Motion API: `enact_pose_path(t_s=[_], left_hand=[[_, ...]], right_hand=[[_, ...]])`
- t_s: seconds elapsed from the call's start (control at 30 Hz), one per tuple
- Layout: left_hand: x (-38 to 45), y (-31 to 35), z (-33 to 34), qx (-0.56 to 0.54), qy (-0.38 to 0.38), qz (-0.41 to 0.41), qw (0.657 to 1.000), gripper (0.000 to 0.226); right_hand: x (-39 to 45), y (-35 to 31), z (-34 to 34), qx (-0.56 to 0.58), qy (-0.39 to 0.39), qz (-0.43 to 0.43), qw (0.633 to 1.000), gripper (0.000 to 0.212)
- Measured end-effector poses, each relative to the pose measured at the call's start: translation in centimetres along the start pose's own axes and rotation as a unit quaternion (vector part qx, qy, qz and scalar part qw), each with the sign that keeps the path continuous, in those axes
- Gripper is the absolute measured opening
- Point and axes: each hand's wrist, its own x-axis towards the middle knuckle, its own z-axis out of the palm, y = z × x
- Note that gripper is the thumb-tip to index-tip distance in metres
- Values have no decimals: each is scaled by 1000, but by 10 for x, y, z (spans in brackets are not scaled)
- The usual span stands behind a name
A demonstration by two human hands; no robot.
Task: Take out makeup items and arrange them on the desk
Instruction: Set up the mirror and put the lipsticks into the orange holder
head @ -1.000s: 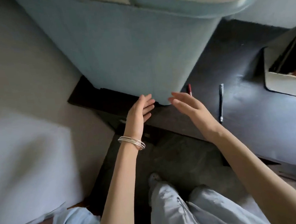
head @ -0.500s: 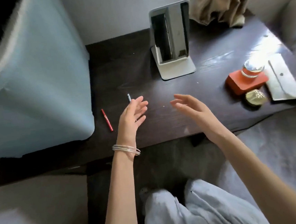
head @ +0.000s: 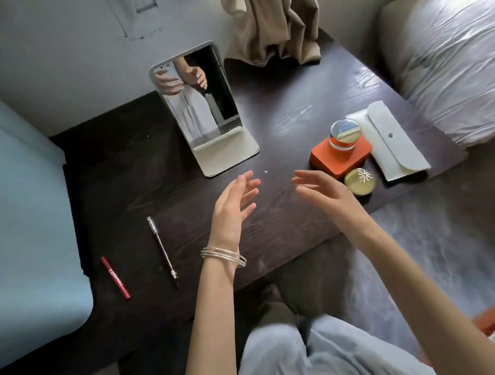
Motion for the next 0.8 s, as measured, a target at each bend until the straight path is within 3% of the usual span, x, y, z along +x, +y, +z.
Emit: enact_pose_path(t_s=[0.37, 0.6, 0.7, 0.8], left_hand=[[98, 19, 43, 38, -70, -29, 996, 24], [149, -12, 99, 166, -70, -38, 983, 43], [169, -28, 129, 282, -75, -19, 956, 63], [186, -38, 156, 431, -76, -25, 899, 76]], right_hand=[[70, 1, -35, -12, 116, 34, 993, 33], [132, 34, -86, -226, 189, 18, 955, 43], [160, 49, -100, -247, 191, 28, 950, 48], [186, 63, -110, -301, 151, 54, 940, 56]])
